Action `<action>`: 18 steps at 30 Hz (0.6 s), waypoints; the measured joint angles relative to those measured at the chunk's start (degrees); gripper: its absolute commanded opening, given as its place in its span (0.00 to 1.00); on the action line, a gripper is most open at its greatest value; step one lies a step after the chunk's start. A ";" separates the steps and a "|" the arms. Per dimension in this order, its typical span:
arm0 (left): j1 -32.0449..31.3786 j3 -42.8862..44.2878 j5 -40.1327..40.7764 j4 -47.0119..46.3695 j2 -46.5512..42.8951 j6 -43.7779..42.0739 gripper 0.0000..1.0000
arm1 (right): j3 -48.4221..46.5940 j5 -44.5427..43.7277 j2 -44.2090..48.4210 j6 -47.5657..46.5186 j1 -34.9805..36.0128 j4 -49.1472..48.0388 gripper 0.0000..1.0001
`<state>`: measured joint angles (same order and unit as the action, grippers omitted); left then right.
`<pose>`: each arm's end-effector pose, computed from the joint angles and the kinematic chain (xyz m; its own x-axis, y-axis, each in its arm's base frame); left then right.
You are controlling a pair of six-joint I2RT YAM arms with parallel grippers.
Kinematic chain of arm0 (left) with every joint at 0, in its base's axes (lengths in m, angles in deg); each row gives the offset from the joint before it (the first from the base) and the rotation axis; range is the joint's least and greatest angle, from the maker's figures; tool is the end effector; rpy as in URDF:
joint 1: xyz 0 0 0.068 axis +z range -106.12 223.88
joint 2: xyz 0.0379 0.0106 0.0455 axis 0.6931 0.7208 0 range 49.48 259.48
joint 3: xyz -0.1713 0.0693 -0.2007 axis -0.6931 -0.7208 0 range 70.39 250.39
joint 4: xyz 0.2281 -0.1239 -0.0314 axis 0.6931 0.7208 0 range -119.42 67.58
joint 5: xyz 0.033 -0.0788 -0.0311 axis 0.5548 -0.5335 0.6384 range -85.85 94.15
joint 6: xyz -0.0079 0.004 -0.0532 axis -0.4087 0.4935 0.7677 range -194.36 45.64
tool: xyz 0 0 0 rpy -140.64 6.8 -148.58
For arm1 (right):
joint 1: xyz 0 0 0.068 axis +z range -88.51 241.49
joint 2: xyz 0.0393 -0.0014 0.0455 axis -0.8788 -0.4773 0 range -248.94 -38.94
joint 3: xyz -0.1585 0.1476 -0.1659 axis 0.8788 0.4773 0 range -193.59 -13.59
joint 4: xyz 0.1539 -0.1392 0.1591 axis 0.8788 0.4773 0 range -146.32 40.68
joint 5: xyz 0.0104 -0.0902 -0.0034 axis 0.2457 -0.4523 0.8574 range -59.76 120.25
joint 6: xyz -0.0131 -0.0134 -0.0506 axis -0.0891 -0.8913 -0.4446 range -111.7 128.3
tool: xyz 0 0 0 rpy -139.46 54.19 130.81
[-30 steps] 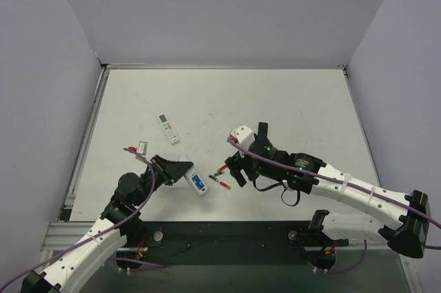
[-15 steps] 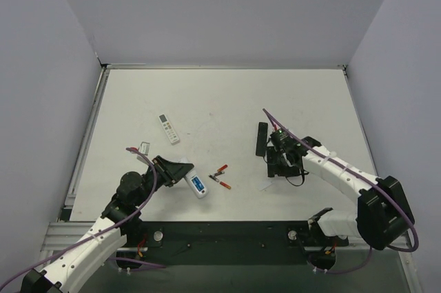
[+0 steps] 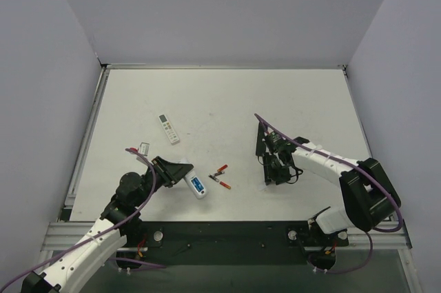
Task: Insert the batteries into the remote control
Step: Pick up the battery cover at the center of the board.
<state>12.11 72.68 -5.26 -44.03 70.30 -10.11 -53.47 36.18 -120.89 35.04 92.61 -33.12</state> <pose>0.1104 -0.0752 0.1789 -0.6180 -0.6625 -0.4233 0.2335 0.3595 -0.9035 0.2128 0.1327 0.1558 -0.9424 -0.0461 -0.3312 -0.1422 0.9517 0.2720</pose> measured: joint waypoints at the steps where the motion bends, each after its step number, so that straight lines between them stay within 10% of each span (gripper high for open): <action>1: 0.00 0.00 -0.02 0.07 0.04 -0.02 0.00 | -0.02 0.07 -0.04 -0.04 -0.02 -0.02 0.32; 18: 0.00 0.00 -0.28 0.31 1.03 0.09 0.00 | -2.58 1.51 -3.15 -2.01 -0.02 -0.76 0.24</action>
<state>12.11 72.68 -5.54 -43.73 71.33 -10.03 -56.05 37.69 -124.04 33.03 92.58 -33.89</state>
